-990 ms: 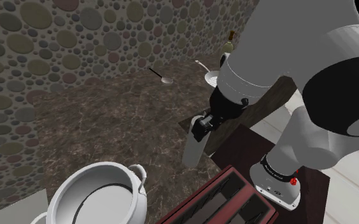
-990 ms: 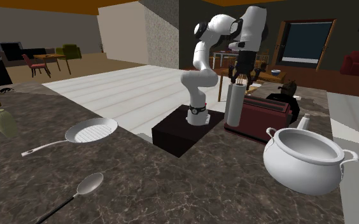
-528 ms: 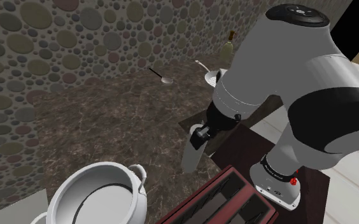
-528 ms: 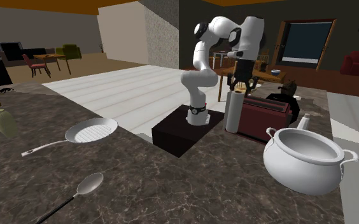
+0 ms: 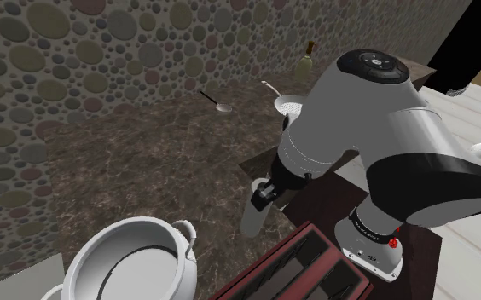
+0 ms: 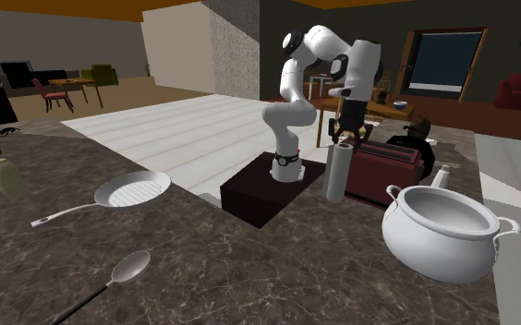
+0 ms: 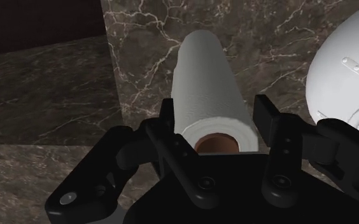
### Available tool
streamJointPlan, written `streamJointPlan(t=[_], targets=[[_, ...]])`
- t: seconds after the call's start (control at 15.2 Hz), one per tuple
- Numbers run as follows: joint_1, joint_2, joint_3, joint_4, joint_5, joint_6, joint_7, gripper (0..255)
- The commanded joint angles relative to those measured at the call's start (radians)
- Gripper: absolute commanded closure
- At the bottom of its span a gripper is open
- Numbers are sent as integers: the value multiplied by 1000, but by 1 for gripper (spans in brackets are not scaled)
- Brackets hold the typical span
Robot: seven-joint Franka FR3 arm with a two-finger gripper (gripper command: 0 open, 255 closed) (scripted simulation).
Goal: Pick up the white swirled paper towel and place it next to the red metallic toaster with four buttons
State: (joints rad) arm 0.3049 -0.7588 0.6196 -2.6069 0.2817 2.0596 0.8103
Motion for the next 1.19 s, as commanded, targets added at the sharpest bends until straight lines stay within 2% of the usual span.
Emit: streamJointPlan(t=[0.0, 0.26, 0.73, 0.79, 1.12], targets=[[2, 7, 12, -21, 7, 29, 4, 255], [2, 27, 35, -60, 18, 87, 10, 255], [2, 27, 35, -60, 18, 87, 10, 255], [2, 27, 35, -60, 18, 87, 10, 0], [2, 27, 35, -60, 18, 87, 10, 0]])
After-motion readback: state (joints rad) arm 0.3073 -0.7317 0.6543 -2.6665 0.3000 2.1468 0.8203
